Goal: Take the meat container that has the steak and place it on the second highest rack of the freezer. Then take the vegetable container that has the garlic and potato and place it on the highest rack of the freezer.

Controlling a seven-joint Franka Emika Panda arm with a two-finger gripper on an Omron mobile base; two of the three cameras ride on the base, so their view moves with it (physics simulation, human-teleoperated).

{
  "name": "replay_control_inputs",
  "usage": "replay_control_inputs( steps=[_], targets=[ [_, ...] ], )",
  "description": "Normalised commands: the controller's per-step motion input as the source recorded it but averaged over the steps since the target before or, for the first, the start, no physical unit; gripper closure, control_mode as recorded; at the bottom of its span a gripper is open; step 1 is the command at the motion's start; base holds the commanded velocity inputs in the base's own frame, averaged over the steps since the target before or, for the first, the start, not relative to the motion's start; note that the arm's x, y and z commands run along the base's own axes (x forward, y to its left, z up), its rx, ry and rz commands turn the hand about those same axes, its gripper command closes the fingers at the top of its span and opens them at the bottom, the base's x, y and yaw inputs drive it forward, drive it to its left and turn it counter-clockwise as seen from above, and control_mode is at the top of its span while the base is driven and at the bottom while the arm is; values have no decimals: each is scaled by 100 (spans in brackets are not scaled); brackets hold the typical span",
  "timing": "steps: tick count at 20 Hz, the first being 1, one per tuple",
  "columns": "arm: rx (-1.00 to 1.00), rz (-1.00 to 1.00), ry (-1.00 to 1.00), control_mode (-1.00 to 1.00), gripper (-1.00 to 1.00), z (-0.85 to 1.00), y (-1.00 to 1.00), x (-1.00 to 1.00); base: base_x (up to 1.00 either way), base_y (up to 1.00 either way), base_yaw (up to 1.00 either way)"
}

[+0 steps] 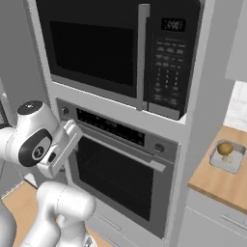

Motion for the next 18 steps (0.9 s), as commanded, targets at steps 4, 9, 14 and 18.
replay_control_inputs(
  steps=[4, 9, 14, 18],
  targets=[
    [0, 0, 0, 100, -100, 0, 0, 0, 0, -100, 2],
    [0, 0, 0, 100, -100, 0, 0, 0, 0, -100, 2],
    [0, 0, 0, 100, -100, 0, 0, 0, 0, -100, 2],
    [0, 0, 0, 100, -100, 0, 0, 0, 9, -99, -1]
  ],
)
